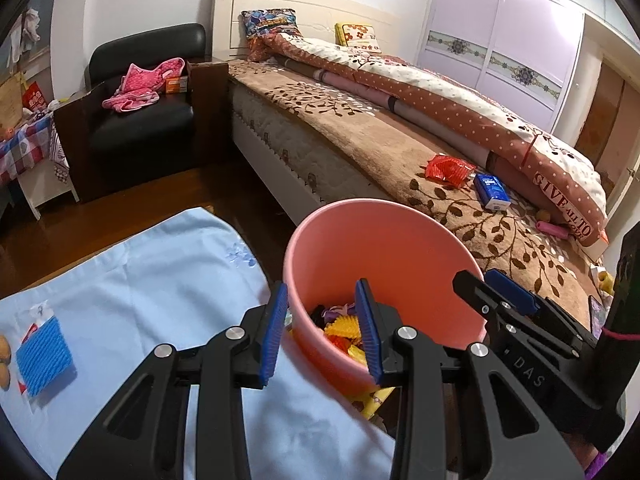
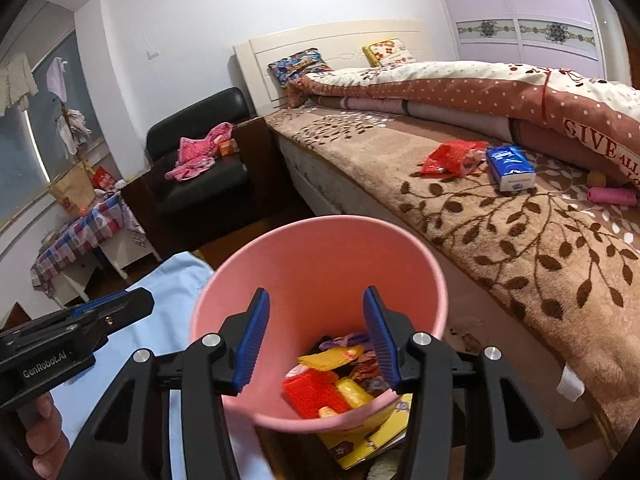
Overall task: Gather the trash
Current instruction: 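Withdraw both tools from the bucket back over the table, then grasp the blue foam net with the right tool while the left tool grasps the clear snack bag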
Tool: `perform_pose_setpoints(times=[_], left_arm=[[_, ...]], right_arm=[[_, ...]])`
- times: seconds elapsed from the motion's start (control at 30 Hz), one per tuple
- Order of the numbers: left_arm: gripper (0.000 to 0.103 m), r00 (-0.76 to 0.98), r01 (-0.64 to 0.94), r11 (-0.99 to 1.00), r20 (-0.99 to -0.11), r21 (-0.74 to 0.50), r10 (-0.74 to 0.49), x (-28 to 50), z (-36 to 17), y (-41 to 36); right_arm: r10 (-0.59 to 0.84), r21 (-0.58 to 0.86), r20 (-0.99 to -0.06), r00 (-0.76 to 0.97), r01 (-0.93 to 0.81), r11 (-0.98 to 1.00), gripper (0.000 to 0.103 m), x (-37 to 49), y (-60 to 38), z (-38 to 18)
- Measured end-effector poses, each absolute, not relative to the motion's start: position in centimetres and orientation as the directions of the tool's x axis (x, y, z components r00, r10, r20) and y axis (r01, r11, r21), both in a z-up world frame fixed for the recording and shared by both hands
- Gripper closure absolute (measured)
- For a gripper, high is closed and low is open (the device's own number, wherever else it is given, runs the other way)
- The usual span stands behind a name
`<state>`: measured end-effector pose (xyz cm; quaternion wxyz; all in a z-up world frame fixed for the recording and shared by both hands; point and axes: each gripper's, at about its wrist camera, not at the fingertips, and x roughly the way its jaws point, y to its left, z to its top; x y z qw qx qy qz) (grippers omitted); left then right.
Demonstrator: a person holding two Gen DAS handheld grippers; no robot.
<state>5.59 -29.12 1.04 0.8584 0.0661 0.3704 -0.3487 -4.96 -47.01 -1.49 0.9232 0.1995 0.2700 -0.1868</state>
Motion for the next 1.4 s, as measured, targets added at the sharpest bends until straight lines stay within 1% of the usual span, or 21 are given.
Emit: perform_pose_setpoints(times=[0.4,0.8,1.1,1.4], left_arm=[[0.068,0.501,0.617,0.769,-0.672,-0.164,-0.546,4.3,1.7,-23.7],[0.068,0.520,0.576,0.797,-0.670,-0.184,-0.530,3.7,1.6,-18.6],[0.067,0.541,0.532,0.824,-0.670,-0.195,-0.508,3.8,1.2,-14.7],[0.067,0.560,0.492,0.844,-0.663,-0.215,-0.496,4.1,1.1,-11.1]], right_arm=[[-0.199,0.225,-0.555,0.808,0.376,0.899,0.055,-5.2,-42.4,0.1],[-0.178,0.182,-0.557,0.812,0.328,0.927,0.055,-5.2,-39.3,0.7],[-0.135,0.204,-0.556,0.820,0.292,0.934,0.055,-5.2,-37.6,0.7],[-0.112,0.181,-0.546,0.830,0.248,0.952,0.055,-4.7,-35.2,1.2]])
